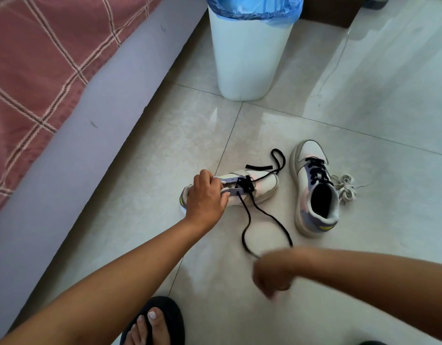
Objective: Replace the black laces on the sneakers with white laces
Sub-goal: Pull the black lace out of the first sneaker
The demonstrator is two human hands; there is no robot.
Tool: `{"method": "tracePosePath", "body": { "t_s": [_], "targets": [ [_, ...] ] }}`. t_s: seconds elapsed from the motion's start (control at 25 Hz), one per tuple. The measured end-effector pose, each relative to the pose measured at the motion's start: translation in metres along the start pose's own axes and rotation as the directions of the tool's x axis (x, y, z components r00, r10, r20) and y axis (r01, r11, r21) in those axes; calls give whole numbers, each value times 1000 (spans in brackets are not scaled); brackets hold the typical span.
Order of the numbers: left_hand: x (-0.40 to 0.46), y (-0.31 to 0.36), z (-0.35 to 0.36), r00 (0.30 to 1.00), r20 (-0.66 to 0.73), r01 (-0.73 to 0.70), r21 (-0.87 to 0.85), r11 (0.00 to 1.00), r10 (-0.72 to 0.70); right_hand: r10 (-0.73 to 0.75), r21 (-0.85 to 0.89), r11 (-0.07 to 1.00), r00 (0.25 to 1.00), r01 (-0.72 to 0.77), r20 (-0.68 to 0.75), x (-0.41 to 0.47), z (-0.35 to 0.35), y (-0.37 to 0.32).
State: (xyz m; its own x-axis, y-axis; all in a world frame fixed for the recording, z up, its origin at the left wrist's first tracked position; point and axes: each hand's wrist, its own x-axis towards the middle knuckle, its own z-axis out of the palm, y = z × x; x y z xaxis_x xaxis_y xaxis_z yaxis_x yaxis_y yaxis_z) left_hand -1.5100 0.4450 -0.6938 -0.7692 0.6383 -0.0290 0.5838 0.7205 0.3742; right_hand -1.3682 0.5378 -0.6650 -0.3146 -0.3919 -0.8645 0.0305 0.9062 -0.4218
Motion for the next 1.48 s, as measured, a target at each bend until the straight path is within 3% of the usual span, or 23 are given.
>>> {"method": "tracePosePath", "body": {
  "t_s": [0.04, 0.08, 0.16, 0.24, 0.32, 0.36, 0.48, 0.56, 0.6, 0.68, 0.72, 0.76, 0.88, 0.96, 1.08, 1.2, 1.36, 1.44, 1.48],
  "targets": [
    [3, 0, -1, 1000, -2, 20, -10, 1000, -20, -13, -125, 992, 985, 35, 170, -1, 20, -12],
    [6, 0, -2, 999, 6, 49, -13, 999, -49, 3, -194, 981, 987, 28, 158, -2, 33, -19],
    [11, -1, -3, 995, 23, 95, 12, 995, -95, 106, -104, 986, 974, -128, -198, 0, 25, -15],
    [10, 0, -2, 995, 20, 101, 5, 995, -101, 300, 133, 953, 787, -272, -539, 1, -14, 5],
    [8, 0, -1, 996, 13, 93, -20, 995, -93, 449, 362, 893, 584, -267, -676, 5, -51, 20],
    [7, -1, -1, 996, 17, 91, -24, 996, -91, 498, 437, 864, 540, -249, -678, 10, -63, 24],
    [9, 0, -3, 995, 30, 91, -22, 996, -90, 510, 509, 844, 542, -168, -668, 20, -80, 25],
    [11, 0, -3, 996, 26, 81, -9, 997, -81, 450, 429, 885, 565, -179, -692, 22, -75, 23],
    [11, 0, -2, 997, 22, 73, 8, 997, -73, 378, 315, 924, 638, -217, -671, 21, -69, 22],
    [10, 0, -2, 996, 24, 82, 37, 996, -83, 255, 90, 966, 831, -243, -494, 21, -50, 14],
    [10, 0, -3, 994, 36, 99, 43, 994, -101, 249, 52, 966, 859, -252, -448, 20, -41, 12],
    [11, 1, -3, 991, 54, 121, 43, 992, -123, 277, 80, 959, 834, -273, -477, 16, -38, 14],
    [7, 16, -9, 951, 201, 241, -11, 970, -234, 448, 325, 894, 585, -308, -676, 6, -51, 33],
    [-3, 30, -15, 900, 364, 286, -72, 956, -242, 522, 446, 853, 485, -272, -702, 2, -60, 48],
    [-11, 41, -31, 886, 429, 303, -244, 921, -177, 559, 594, 792, 557, -141, -614, 13, -57, 61],
    [2, 32, -40, 937, 330, 175, -176, 969, -110, 568, 684, 730, 551, 5, -611, 28, -53, 66],
    [4, 19, -28, 886, 453, 153, -89, 984, -97, 602, 738, 663, 496, 126, -626, 29, -54, 73],
    [0, 16, -21, 878, 466, 164, -73, 984, -112, 603, 746, 646, 493, 159, -627, 29, -56, 78],
    [-1, 14, -19, 877, 463, 191, -95, 977, -127, 619, 783, 587, 510, 204, -597, 30, -57, 78]
  ]
}}
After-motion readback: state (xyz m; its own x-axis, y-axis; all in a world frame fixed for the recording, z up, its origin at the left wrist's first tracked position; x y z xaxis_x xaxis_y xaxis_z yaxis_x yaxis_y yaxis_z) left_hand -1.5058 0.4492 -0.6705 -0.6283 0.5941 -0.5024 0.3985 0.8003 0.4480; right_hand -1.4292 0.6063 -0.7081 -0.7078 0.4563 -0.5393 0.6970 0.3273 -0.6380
